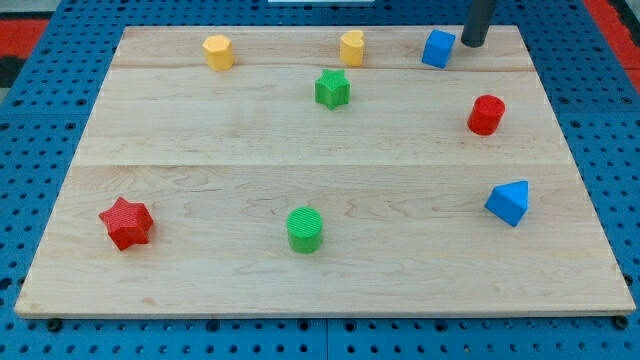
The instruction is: Move the blue cube towards down
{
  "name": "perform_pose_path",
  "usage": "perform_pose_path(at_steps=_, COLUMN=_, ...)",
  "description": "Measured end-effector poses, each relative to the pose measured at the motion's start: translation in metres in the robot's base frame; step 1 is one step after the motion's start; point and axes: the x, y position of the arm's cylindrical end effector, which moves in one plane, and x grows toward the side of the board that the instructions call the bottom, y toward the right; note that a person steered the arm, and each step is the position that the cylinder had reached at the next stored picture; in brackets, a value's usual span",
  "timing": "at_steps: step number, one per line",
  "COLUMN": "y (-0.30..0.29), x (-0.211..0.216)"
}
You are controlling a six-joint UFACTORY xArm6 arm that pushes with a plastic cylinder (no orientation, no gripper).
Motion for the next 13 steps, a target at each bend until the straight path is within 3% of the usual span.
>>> perform_pose_path(at_steps=6, y=-0.026, x=-0.023)
perform_pose_path(at_steps=10, y=-0.062, x=0.074)
perform_pose_path(at_steps=13, y=-0.041, x=0.102)
